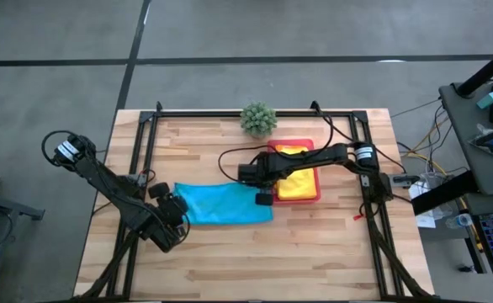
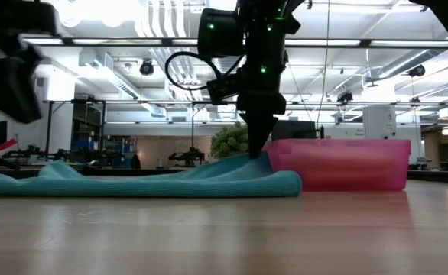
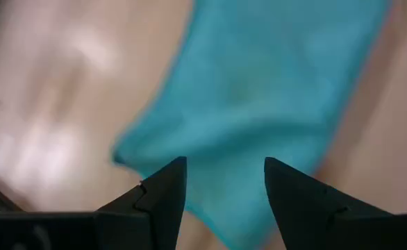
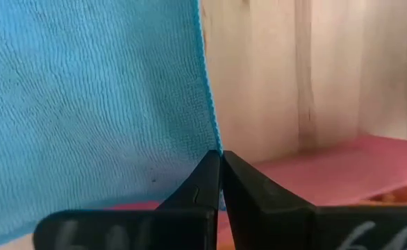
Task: Fold microfiber towels
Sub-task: Fold the blue towel
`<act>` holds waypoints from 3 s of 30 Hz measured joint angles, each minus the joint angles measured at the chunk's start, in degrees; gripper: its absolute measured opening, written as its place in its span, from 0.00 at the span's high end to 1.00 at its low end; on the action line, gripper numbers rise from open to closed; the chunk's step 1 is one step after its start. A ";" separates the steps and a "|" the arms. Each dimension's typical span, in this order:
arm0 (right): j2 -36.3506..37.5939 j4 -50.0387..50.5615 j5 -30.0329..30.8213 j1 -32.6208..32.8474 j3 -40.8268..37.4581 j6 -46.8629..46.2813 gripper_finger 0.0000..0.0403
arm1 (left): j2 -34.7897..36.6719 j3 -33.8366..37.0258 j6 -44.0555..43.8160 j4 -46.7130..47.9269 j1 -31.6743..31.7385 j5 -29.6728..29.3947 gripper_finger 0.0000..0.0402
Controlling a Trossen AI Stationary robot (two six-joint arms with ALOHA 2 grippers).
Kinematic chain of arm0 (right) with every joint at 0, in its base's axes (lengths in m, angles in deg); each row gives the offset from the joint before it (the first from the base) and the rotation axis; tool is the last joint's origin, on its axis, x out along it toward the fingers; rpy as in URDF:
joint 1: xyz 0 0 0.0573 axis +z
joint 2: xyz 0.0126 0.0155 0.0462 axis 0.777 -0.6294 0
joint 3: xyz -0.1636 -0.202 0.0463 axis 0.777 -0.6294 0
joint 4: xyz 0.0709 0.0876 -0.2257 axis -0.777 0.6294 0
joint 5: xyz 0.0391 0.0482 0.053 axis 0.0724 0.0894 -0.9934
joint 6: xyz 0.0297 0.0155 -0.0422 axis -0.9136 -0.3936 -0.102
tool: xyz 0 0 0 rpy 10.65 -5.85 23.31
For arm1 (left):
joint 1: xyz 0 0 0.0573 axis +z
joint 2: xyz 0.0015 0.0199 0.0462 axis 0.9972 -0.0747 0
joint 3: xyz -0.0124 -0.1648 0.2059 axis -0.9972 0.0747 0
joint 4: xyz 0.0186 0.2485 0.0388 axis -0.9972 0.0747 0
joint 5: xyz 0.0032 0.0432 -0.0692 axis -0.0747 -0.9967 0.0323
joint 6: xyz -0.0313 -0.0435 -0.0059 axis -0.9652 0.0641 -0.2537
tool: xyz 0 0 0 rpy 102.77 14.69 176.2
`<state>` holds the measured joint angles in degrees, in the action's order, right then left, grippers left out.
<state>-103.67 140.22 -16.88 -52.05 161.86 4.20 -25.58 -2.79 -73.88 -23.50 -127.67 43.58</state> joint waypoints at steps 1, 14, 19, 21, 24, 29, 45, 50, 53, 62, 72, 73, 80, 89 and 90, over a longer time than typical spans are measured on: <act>-0.09 -0.66 0.00 0.05 -0.27 -0.04 0.98 | 0.00 0.00 -0.34 0.03 0.00 2.53 0.56; -1.08 -1.45 -0.01 0.06 0.04 -2.11 0.98 | -0.10 7.09 -1.48 -7.41 -0.02 10.45 0.60; -0.63 -1.80 0.25 0.33 2.51 -4.11 0.98 | -0.13 11.69 -5.84 -9.48 -0.02 10.20 0.69; -0.63 -1.71 1.75 0.95 3.16 -4.22 0.98 | -0.13 13.53 -5.99 -13.25 -0.02 10.19 0.72; -0.63 -1.63 4.69 1.77 4.41 -4.87 0.98 | -0.13 16.66 -6.12 -19.94 -0.02 10.30 0.76; -0.63 0.27 4.93 2.13 5.17 -6.66 0.98 | 0.04 18.45 -10.08 -22.37 0.00 14.64 0.82; -0.63 4.62 6.29 1.94 5.17 -4.95 0.98 | 1.11 15.10 -11.32 -15.03 -0.13 24.22 0.85; -0.63 4.36 6.07 1.88 5.15 -4.10 0.91 | 2.97 14.84 -11.39 -14.17 -0.13 23.83 0.85; -0.63 4.06 6.02 1.79 5.15 -4.03 0.83 | 4.39 14.75 -11.37 -14.41 -0.13 23.60 0.85; 1.36 3.27 8.29 1.79 5.13 -2.46 0.69 | 10.01 14.55 -11.19 -13.48 -0.09 20.85 0.85; 2.80 -6.24 4.24 7.09 3.68 -2.38 0.74 | 11.68 18.30 -11.50 -11.37 1.54 2.18 0.85; 2.56 -8.29 2.76 7.90 2.90 -1.78 0.75 | 11.28 18.94 -11.56 -11.68 1.90 1.85 0.85; 2.00 -20.40 -0.60 12.99 -3.65 -1.81 0.75 | 6.94 22.93 -11.70 -16.91 4.32 1.34 0.85; 1.89 -27.22 -0.58 14.55 -12.45 -4.87 0.76 | 0.80 23.67 -14.69 -17.85 5.38 0.64 0.85; 1.89 -27.20 -0.59 14.55 -13.22 -5.24 0.77 | 0.46 23.69 -14.79 -17.86 5.38 0.64 0.85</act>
<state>-101.78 113.02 -17.48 -37.49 148.64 -1.03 -25.12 20.91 -88.66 -41.36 -122.29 44.23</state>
